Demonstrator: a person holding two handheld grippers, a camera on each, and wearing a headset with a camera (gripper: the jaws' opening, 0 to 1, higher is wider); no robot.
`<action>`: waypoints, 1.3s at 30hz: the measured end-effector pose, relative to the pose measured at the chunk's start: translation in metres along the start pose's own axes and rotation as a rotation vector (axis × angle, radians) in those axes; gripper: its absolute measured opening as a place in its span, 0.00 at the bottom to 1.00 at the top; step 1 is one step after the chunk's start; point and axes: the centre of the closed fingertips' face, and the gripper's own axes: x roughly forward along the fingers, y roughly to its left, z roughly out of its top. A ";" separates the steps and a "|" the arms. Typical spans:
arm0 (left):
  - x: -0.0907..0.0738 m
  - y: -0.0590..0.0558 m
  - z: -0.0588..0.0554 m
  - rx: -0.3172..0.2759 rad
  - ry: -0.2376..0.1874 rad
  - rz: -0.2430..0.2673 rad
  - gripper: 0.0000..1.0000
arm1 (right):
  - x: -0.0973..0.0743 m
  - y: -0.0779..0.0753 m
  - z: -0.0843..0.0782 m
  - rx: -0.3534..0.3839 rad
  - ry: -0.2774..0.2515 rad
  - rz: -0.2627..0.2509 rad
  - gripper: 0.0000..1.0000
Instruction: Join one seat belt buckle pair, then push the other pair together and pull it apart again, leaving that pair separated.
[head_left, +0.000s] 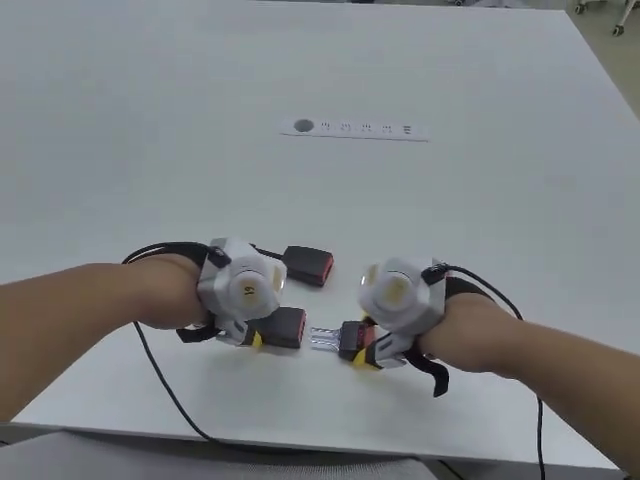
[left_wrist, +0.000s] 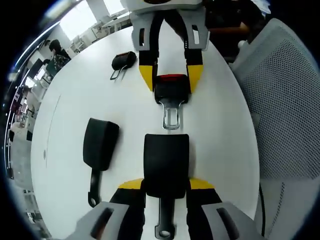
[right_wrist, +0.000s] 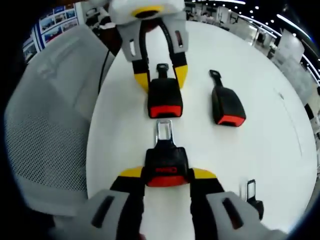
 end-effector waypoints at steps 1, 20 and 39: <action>0.000 0.000 0.000 0.000 0.001 -0.001 0.32 | 0.001 0.000 0.001 0.003 0.000 0.000 0.34; 0.000 -0.001 0.000 0.003 0.014 -0.009 0.32 | 0.009 -0.001 0.017 -0.011 -0.015 -0.002 0.34; 0.001 -0.001 -0.001 -0.002 0.054 -0.024 0.31 | 0.016 -0.005 0.028 -0.029 -0.064 0.004 0.32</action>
